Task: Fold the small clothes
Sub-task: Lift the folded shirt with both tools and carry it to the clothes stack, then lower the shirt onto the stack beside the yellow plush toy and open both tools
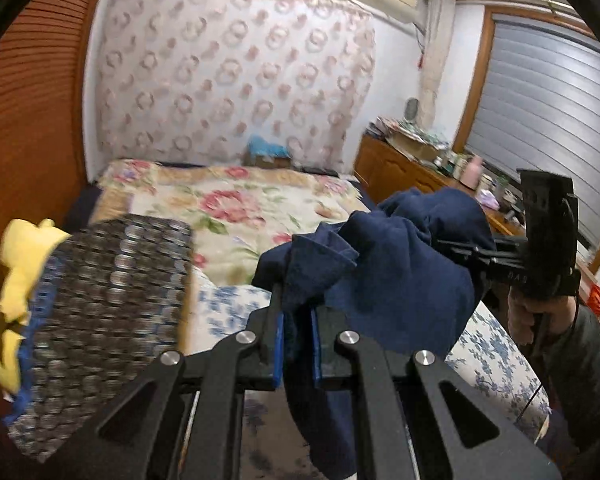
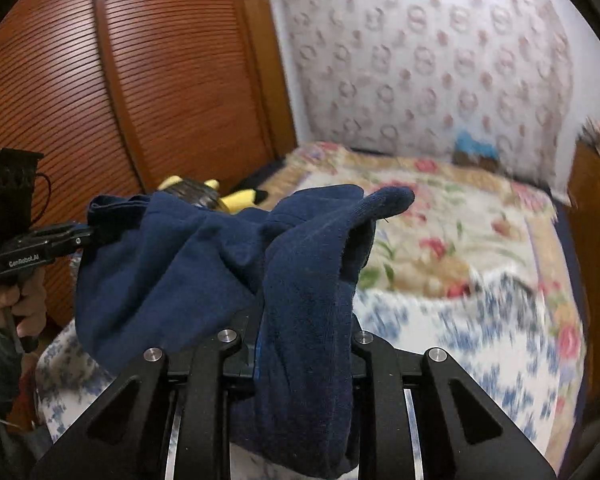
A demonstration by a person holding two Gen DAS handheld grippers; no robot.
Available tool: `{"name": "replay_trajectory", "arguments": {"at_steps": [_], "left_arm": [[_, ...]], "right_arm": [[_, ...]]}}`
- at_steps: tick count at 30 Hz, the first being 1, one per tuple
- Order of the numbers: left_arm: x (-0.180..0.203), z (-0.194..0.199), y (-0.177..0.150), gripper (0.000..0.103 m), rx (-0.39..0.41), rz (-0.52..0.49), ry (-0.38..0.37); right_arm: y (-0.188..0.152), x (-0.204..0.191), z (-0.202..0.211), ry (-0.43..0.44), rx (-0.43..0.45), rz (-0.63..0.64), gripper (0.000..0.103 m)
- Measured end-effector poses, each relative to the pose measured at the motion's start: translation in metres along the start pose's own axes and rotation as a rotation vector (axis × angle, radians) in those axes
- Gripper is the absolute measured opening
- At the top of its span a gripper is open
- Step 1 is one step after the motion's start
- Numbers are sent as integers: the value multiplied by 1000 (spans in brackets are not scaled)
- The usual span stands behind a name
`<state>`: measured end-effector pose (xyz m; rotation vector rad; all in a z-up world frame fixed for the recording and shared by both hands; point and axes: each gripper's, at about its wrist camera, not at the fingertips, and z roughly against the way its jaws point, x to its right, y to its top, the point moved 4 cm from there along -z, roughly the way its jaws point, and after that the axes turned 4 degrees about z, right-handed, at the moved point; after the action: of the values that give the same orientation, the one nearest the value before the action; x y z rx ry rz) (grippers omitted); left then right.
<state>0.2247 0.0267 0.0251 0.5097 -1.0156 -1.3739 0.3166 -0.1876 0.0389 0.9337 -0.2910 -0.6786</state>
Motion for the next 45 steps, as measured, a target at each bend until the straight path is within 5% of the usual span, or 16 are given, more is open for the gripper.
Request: {"name": "replay_trajectory", "arguments": {"at_steps": [12,21,25,28,33,37,45], "left_arm": [[-100,60,-18,8,92,120,185],[-166,73,-63,8,75,256,271],[-187,60,-84,8,35,301,307],[-195,61,-100,8,18,308,345],[-196,66,-106,8,19,312,342],[-193,74,-101,8,38,292,353],[-167,100,-86,38,92,197,393]], "right_arm": [[107,-107,-87,101,-30,308,20],[146,-189,-179,201,-121,519,20],[147,-198,-228,183,-186,509,22],[147,-191,-252,89,-200,445,35],[149,-179,-241,-10,-87,387,59],[151,-179,-223,-18,-26,343,65],[115,-182,-168,14,-8,246,71]]}}
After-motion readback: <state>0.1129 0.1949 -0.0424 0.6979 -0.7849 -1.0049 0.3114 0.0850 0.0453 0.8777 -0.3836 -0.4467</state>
